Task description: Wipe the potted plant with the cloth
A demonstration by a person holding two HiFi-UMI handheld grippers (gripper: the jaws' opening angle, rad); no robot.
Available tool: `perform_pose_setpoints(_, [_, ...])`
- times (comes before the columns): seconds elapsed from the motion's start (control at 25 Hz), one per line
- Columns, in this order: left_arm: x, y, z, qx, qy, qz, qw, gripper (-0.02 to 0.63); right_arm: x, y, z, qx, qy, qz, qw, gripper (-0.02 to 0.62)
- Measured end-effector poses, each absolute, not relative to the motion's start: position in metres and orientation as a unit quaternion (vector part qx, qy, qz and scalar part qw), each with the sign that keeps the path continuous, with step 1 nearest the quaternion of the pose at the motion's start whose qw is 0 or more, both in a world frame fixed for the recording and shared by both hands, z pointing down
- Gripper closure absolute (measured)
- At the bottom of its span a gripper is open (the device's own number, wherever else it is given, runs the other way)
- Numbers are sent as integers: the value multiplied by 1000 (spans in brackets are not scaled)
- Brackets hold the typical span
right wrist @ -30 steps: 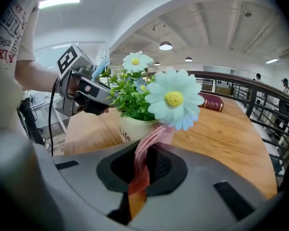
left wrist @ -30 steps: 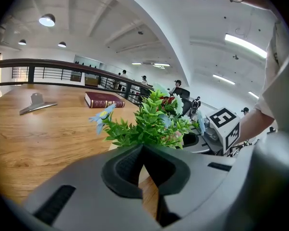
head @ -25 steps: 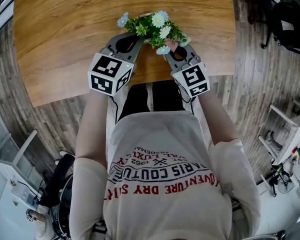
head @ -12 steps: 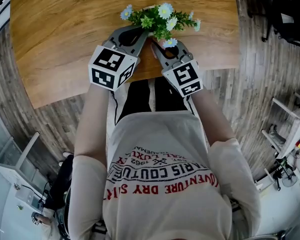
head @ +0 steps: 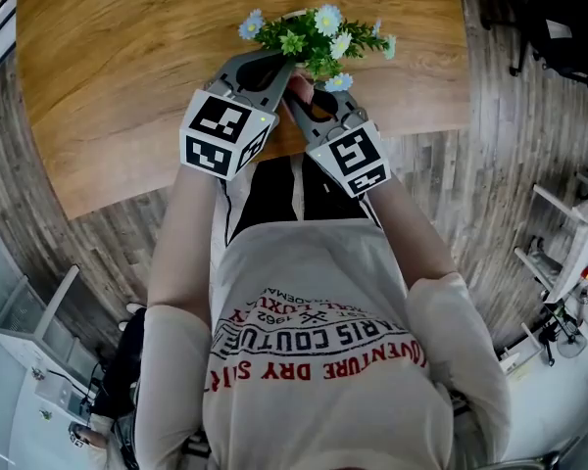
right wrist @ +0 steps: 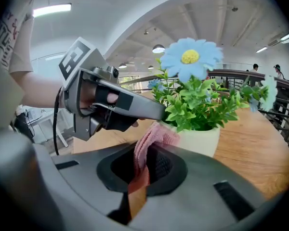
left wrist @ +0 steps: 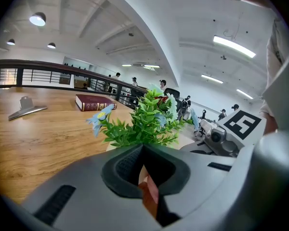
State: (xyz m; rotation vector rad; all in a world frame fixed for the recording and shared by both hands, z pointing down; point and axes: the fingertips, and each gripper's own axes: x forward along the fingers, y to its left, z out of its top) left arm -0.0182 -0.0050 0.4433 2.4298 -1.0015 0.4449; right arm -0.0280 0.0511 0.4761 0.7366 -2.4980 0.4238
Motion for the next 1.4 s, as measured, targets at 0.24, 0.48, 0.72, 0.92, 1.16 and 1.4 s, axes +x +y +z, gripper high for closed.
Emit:
perform_pose_setpoints(0.24, [-20,-4,446,883,-375,169,228,591,19,63,468,297,-902,155,271,555])
perform_pose_setpoints(0.48, [-19,-5,446,873,-396,198,205,591,90,42,473,347,-878,140,299,555])
perform_pose_setpoints(0.72, [-22,-6,447,848,-441,174,237,591,120,-6,466,344,-883,126,293,555])
perform_pose_setpoints(0.92, [-18,-4,445,825,-482,155,250,591,127,-49,470,296,-898,108,307,555])
perform_pose_setpoints(1.16, [-19,-6,452,793,-526,158,263,591,111,-101,480,215,-920,71,320,555])
perform_pose_setpoints(1.4, [-26,-6,451,765,-562,151,274,591,64,-123,471,73,-945,33,317,555])
